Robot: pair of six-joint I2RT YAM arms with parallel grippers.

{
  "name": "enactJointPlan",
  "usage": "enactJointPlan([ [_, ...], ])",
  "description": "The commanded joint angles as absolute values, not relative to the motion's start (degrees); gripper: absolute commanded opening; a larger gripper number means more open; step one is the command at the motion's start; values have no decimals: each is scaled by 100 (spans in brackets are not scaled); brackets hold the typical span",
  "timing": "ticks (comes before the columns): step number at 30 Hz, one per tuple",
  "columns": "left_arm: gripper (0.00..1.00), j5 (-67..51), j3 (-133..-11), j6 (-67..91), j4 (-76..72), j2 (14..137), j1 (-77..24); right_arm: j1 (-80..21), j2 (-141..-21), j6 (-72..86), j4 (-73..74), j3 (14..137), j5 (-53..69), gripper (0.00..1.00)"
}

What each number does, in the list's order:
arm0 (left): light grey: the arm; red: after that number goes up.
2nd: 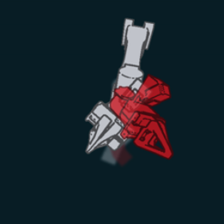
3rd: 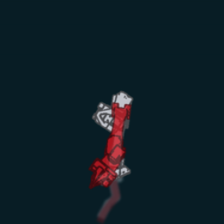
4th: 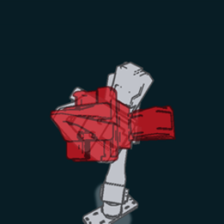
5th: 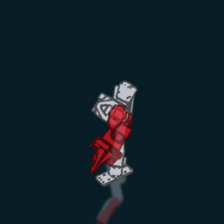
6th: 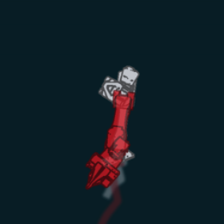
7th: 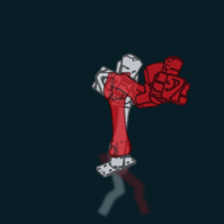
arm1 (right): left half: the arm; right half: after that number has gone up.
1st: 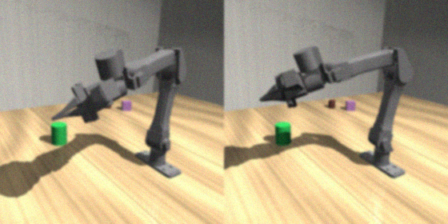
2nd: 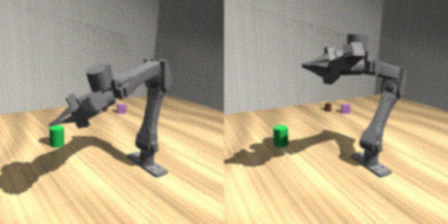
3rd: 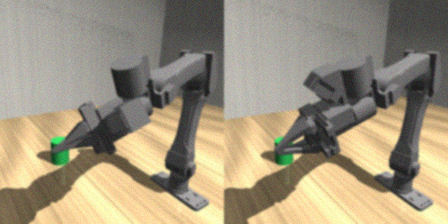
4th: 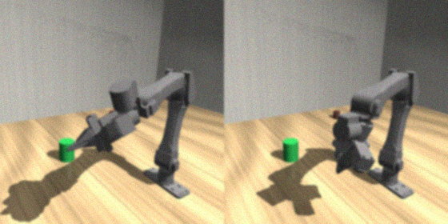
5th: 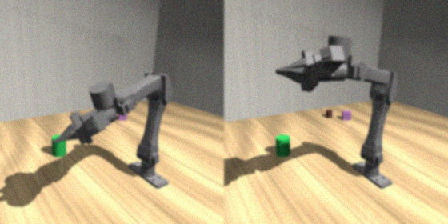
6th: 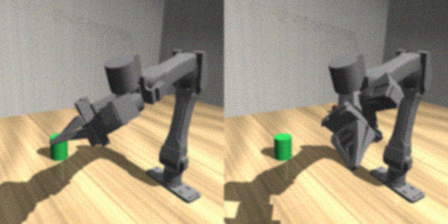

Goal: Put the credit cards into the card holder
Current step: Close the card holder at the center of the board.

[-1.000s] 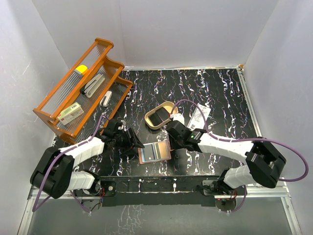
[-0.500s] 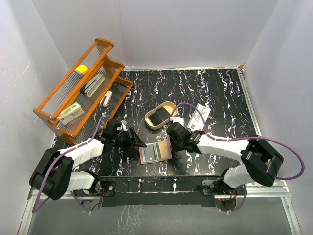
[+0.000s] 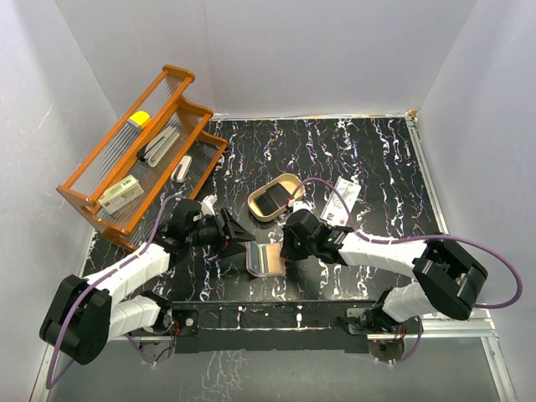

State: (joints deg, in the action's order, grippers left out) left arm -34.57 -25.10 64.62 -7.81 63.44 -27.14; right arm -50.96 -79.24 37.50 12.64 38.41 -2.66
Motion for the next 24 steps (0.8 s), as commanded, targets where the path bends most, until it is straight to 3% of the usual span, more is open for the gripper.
enactJointPlan([
  [1, 59, -3810, -2383, 6757, -1214, 6440, -2736, -5142, -7884, 3911, 476, 3725, 208, 0],
  [6, 56, -3902, -2290, 6871, -1617, 6718, -2784, -5142, -7947, 3935, 255, 3613, 228, 0],
  [14, 42, -3902, -2535, 6711, -1813, 7297, -2905, -5138, -7893, 3885, 263, 3635, 250, 0],
  [24, 45, -3945, -2665, 6532, -1990, 7878, -3009, -5133, -7721, 4007, 92, 3312, -31, 0],
])
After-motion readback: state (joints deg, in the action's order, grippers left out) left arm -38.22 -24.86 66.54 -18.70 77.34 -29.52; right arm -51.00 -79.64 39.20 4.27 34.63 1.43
